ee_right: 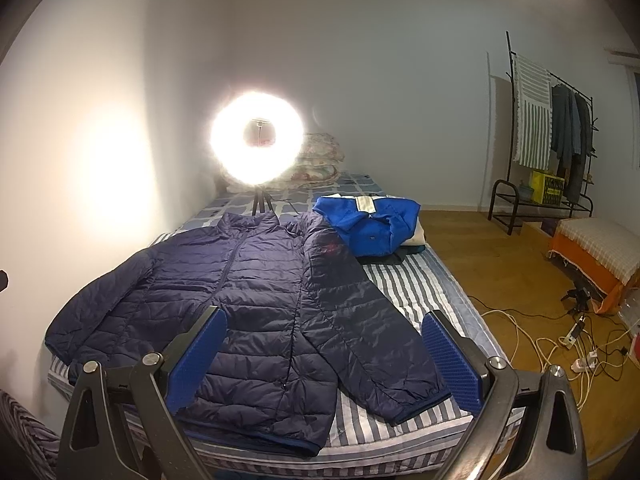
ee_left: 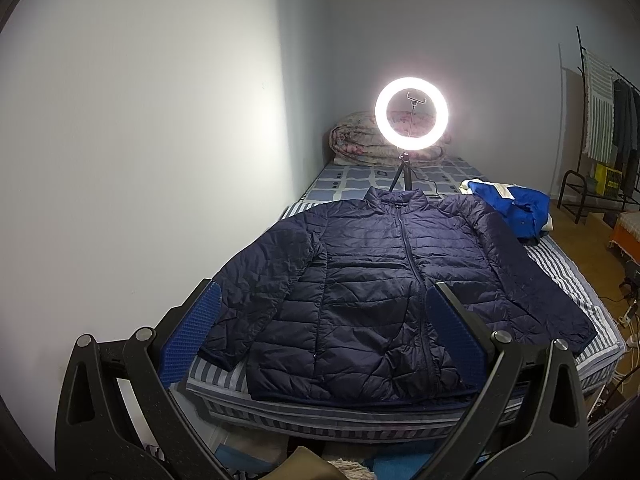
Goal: Fold large clothes
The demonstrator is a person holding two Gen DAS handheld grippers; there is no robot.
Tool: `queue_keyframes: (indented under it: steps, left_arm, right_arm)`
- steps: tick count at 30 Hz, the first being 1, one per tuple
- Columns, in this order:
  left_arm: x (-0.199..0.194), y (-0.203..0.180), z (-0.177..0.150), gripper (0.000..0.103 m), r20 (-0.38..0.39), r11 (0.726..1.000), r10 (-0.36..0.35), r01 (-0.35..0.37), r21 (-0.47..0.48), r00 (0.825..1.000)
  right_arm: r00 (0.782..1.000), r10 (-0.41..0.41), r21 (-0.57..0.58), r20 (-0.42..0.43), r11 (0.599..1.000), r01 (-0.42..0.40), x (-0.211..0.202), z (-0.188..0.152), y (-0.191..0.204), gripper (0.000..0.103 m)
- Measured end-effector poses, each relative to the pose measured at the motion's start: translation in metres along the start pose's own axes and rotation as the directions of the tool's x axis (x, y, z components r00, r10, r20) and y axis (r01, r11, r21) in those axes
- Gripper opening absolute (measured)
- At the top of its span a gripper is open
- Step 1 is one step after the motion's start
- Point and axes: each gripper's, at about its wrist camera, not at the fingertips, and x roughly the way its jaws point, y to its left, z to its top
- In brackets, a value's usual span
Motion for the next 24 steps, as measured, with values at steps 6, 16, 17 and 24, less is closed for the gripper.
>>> queue_keyframes:
  steps: [6, 16, 17, 24]
  left_arm:
    - [0.0000, 0.0001, -0.0001, 0.103, 0.000, 1.000, -0.001, 0.001, 0.000, 1.000]
    - [-0.0007, -0.0007, 0.0010, 0.103, 0.002, 1.000, -0.001, 0.001, -0.001, 1.000]
    - [-0.0006, 0.0000, 0.0004, 0.103, 0.002, 1.000, -0.001, 0.001, 0.000, 1.000]
    - [-0.0014, -0.0008, 0.0003, 0.103, 0.000, 1.000, 0.000, 0.000, -0.003, 1.000]
  right_arm:
    - [1.000, 0.003, -0.005, 0.001, 1.000, -0.003, 0.0008, -0.0006, 0.0015, 0.099]
    - [1.000, 0.009, -0.008, 0.003, 1.000, -0.009, 0.0020, 0.0006, 0.0037, 0.099]
    - [1.000, 0.010, -0.010, 0.004, 1.000, -0.010, 0.0018, 0.0008, 0.0044, 0.099]
    - [1.000, 0.020, -0.014, 0.004, 1.000, -0.020, 0.0034, -0.0005, 0.0085, 0.099]
